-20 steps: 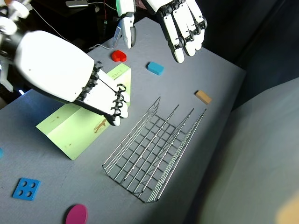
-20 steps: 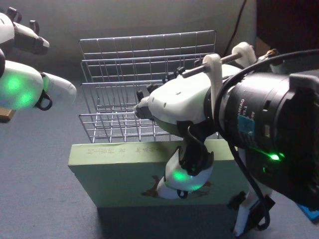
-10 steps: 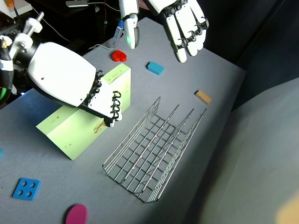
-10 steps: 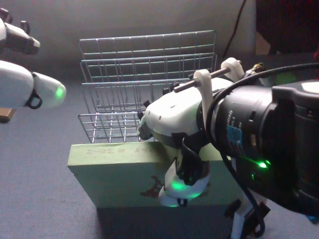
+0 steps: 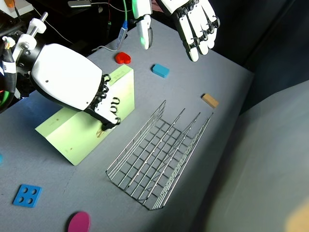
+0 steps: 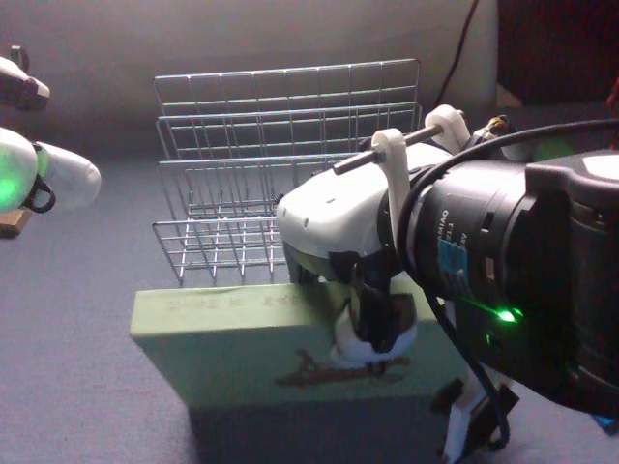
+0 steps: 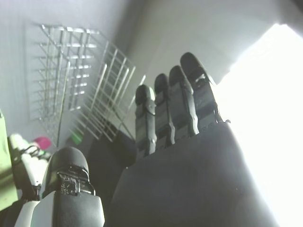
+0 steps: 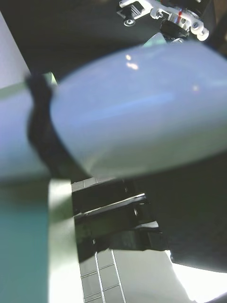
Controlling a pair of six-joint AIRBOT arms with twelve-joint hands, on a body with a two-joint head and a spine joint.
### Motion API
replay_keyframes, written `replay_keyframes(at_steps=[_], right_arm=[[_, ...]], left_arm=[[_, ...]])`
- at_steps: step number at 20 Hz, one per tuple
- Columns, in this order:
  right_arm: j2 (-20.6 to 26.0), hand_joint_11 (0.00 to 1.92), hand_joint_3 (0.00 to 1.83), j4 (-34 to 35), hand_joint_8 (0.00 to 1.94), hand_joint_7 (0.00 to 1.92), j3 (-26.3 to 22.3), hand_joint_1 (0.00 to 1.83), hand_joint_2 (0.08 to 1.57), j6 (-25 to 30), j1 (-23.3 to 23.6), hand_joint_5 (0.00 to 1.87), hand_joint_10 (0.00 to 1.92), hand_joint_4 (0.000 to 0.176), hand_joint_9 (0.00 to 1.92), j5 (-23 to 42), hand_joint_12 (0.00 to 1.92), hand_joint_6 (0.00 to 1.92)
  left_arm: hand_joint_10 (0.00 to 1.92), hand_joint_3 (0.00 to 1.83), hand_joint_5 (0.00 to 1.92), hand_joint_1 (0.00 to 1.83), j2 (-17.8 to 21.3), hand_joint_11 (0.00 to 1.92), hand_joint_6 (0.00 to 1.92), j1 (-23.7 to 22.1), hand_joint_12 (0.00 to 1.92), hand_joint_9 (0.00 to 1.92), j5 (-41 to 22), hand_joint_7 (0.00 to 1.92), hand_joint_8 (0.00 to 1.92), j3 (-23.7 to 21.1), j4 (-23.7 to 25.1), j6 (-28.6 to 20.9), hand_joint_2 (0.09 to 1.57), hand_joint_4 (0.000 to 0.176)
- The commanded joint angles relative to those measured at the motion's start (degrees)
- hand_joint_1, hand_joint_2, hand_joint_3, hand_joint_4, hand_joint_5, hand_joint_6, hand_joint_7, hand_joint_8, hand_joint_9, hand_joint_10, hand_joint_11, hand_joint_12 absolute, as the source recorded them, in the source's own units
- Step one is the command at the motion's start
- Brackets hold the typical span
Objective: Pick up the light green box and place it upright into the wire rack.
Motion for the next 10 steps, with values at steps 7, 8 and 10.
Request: replay_keyframes(at_steps=[7, 8, 10], right_arm=[[1.71, 0.67, 0.0, -1.64, 1.17, 1.01, -0.15, 1.25, 1.11, -0.73, 2.36, 0.99, 1.27, 0.0, 0.8, 0.74, 1.67, 0.8], [2.28, 0.67, 0.0, -0.17, 1.18, 1.0, -0.27, 1.25, 1.11, -1.51, 3.19, 0.99, 1.28, 0.0, 0.79, 0.72, 1.67, 0.82], [4.21, 0.67, 0.0, 1.85, 1.19, 1.0, -1.32, 1.25, 1.12, -4.38, 5.41, 0.98, 1.29, 0.0, 0.79, 0.72, 1.67, 0.83]], left_arm=[[0.0, 0.01, 0.26, 0.08, 0.24, 0.0, 0.0, 0.02, 0.63, 0.14, -2.78, 0.21, 0.0, 0.45, 4.77, 0.43, 1.17, 0.014], [0.0, 0.01, 0.26, 0.08, 0.24, 0.0, 0.0, 0.01, 0.63, 0.14, -2.94, 0.21, 0.0, 0.49, 4.79, 0.43, 1.17, 0.014], [0.0, 0.01, 0.26, 0.08, 0.24, 0.0, 0.0, 0.01, 0.63, 0.14, -3.03, 0.21, 0.0, 0.55, 4.81, 0.43, 1.17, 0.014]])
